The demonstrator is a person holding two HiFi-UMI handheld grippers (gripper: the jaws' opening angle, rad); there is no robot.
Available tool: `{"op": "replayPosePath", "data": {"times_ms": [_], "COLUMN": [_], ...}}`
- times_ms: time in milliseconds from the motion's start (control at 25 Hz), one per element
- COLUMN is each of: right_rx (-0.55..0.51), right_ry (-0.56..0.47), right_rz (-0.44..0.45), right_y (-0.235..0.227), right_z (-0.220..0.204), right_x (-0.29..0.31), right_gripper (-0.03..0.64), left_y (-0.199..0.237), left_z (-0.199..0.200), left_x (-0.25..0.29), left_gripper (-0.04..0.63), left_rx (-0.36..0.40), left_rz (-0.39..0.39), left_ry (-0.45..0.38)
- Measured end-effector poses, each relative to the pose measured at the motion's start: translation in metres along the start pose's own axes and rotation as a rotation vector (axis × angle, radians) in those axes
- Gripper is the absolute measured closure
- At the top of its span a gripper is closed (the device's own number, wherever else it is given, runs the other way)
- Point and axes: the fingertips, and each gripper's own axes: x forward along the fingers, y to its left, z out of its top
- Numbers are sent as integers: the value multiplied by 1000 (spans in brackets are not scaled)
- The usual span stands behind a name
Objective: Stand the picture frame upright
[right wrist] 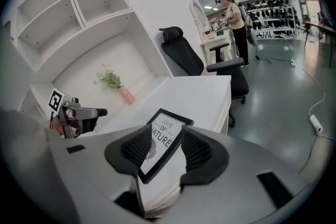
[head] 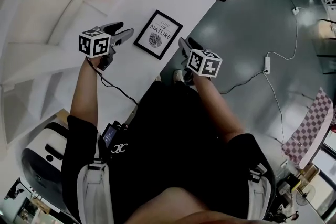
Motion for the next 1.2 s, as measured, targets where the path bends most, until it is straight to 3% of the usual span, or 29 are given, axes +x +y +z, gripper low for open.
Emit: {"op": "replayPosePath", "data": {"times_ms": [560, 1040, 1200], "right_rx": [115, 208, 196], "right_ry": [114, 174, 192], "right_rz": [-128, -209, -252], "right_y": [-4, -12, -16], "right_z": [-40, -55, -55], "right_x": [49, 77, 82], "right_gripper": [451, 460, 486], "left_y": [37, 42, 46], "left_z": [-32, -43, -46], "left_x": [57, 80, 83], "left_gripper": [339, 339, 339], "left_rx": [-69, -139, -149], "left_rz": [-149, -233, -243], "left_ry": [148, 163, 162]}}
